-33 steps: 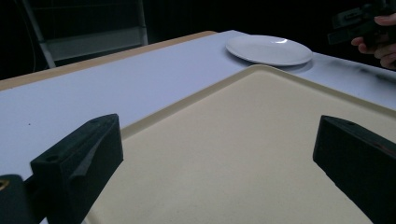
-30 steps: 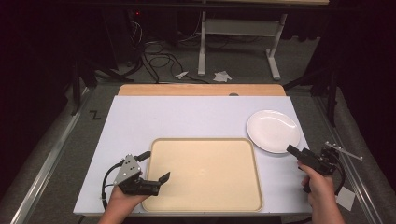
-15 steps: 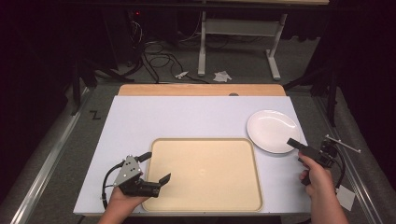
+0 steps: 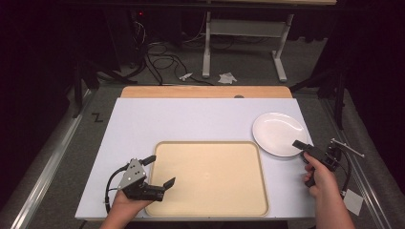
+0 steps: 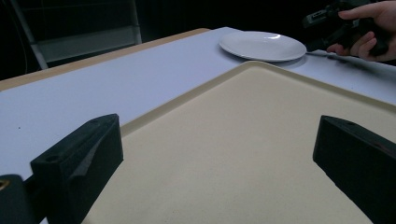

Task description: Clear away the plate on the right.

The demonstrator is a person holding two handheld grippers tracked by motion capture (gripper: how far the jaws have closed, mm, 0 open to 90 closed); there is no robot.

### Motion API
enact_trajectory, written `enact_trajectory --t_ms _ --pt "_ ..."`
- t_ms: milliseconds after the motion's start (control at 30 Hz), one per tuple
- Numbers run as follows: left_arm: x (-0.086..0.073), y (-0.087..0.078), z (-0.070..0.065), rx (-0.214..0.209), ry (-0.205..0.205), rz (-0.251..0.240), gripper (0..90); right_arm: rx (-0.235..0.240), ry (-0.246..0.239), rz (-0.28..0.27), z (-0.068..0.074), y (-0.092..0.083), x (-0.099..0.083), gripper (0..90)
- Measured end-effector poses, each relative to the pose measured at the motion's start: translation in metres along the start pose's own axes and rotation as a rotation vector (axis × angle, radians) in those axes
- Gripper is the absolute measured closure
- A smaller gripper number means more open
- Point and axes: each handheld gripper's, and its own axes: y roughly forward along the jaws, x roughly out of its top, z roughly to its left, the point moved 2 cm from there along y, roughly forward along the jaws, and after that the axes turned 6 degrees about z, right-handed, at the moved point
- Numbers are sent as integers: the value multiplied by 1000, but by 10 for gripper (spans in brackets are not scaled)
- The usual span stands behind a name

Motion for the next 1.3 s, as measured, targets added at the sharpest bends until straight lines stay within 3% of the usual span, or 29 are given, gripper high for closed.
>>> enact_trajectory --t_ms 233,300,333,600,800,933,1033,1300 --pt "-1 -1 0 1 4 0 24 25 87 -9 -5 11 6 205" --pt "-1 -1 0 1 5 3 24 32 91 -15 -6 12 7 214" --pt "-1 -1 0 0 6 2 24 44 121 -22 -9 13 9 236" --pt "0 0 -2 -4 5 -5 24 -2 102 -27 -10 13 8 379" --pt "1 0 -4 -7 13 1 26 -75 22 -38 -6 14 4 445" --pt "1 0 -4 -4 13 -3 27 -126 -18 -33 -8 14 2 579" --pt "0 0 -4 -6 16 2 28 -106 18 -31 -11 13 4 599" --pt "1 -1 -5 -11 18 -3 36 -90 44 -31 -14 12 4 639"
